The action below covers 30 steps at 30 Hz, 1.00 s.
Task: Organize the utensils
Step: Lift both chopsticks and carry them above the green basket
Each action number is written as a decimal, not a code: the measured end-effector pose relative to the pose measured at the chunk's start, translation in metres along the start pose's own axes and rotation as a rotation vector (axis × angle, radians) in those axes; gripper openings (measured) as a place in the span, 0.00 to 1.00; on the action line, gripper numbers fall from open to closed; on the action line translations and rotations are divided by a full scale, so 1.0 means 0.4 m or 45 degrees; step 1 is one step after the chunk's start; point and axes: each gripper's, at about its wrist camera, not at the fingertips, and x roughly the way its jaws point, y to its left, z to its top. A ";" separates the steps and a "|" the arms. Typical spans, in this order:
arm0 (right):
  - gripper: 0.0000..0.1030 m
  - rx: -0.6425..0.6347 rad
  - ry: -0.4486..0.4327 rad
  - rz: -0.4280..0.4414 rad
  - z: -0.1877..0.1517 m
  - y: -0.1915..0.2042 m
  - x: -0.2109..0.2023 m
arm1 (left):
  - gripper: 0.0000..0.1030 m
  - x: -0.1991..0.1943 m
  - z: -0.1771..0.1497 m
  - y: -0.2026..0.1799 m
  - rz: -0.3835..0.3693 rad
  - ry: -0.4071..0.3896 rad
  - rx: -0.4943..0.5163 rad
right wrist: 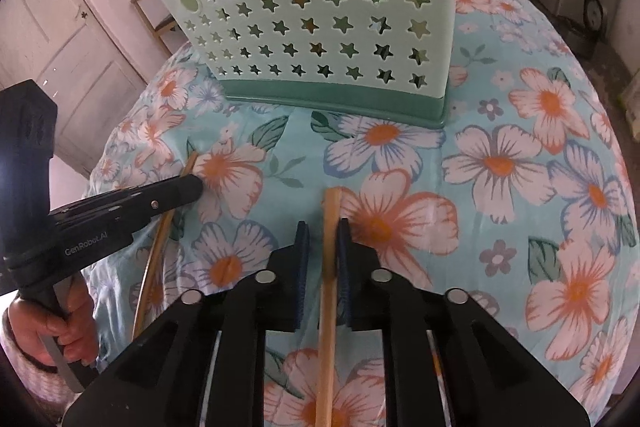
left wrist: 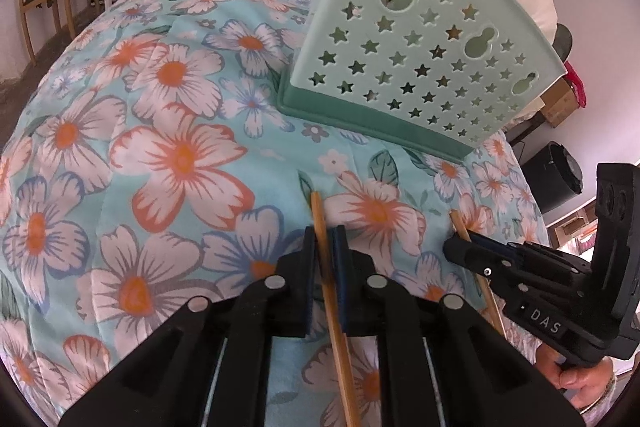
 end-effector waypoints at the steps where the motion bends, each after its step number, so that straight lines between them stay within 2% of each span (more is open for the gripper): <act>1: 0.05 0.011 0.001 0.010 0.002 0.000 0.000 | 0.08 -0.001 0.002 -0.001 0.001 -0.001 -0.003; 8: 0.05 0.022 -0.125 0.043 0.022 0.008 -0.089 | 0.06 -0.078 0.011 -0.015 -0.001 -0.081 -0.021; 14: 0.05 0.000 -0.295 0.081 0.043 0.036 -0.221 | 0.05 -0.202 0.030 -0.045 -0.059 -0.224 -0.017; 21: 0.05 -0.033 -0.479 0.126 0.067 0.052 -0.365 | 0.05 -0.340 0.055 -0.108 -0.099 -0.386 0.045; 30: 0.05 -0.037 -0.586 0.208 0.089 0.030 -0.437 | 0.05 -0.422 0.075 -0.156 -0.096 -0.475 0.101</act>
